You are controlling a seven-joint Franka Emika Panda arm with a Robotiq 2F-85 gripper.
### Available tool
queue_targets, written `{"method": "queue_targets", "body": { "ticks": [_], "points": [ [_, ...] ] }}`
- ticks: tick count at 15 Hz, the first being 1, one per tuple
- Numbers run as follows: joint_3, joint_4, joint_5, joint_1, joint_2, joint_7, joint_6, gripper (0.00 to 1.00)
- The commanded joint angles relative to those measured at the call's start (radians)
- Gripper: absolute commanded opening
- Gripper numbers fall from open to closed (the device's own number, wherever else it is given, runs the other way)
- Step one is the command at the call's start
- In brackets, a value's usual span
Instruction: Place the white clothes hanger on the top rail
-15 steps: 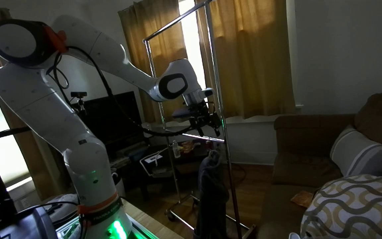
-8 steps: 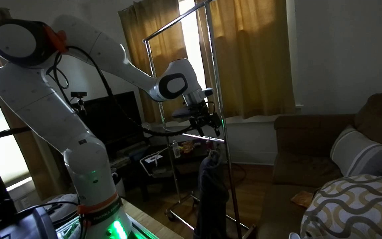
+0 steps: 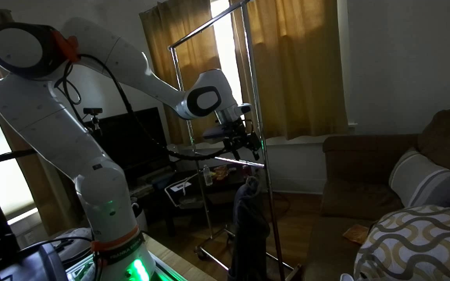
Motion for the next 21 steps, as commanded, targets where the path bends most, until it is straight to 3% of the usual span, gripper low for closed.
{"method": "queue_targets", "body": {
  "ticks": [1,6,10,12,16,21],
  "points": [
    [0.005,0.001,0.003,-0.005,0.000,-0.001,-0.002,1.00],
    [-0.006,0.027,0.006,-0.008,0.036,-0.016,-0.032,1.00],
    [-0.123,0.113,0.055,-0.022,0.179,-0.207,-0.085,1.00],
    [-0.165,0.146,0.043,-0.051,0.256,-0.296,-0.038,1.00],
    [-0.202,0.220,0.089,-0.108,0.406,-0.523,0.001,1.00],
    [-0.161,0.350,0.355,-0.229,0.635,-0.506,0.009,1.00]
  ]
}}
